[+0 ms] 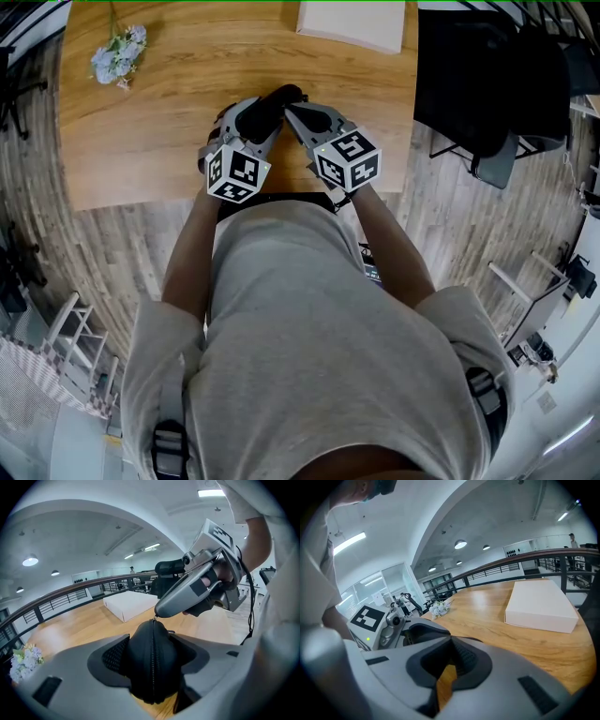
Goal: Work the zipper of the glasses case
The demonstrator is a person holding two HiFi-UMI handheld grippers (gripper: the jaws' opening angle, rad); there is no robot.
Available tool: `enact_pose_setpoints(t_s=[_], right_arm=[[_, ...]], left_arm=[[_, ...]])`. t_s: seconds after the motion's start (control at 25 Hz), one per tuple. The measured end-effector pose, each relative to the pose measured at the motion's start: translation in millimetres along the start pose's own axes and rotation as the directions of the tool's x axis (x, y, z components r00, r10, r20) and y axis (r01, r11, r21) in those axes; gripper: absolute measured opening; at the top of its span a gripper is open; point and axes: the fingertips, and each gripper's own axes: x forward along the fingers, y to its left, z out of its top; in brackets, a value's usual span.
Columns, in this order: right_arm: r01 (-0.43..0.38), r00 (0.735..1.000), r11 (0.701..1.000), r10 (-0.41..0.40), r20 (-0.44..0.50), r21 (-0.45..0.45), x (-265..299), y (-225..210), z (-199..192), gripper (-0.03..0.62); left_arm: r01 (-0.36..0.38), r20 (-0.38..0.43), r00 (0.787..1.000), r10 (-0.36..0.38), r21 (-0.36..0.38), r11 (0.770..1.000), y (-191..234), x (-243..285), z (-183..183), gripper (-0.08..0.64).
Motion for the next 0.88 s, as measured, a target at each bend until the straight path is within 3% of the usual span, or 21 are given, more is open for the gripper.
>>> enact_pose_setpoints(t_s=[0.52,0.88], right_arm=[[-0.031,0.999,0.998,0.032,0.010,-0.058,3.0,22.8,5.8,0.025],[-0.094,0.992,0.992,0.087,0.087,0.082,-9.8,16.8,21.0,0.025]], left_arm=[[-0.004,-0.020,1.000,0.004,0.006,1.000,3.2,2.4,1.5,0.278],[0.021,0.090,0.996,-0.022,0.014,1.000,1.3,-5.3,17.1,0.278]])
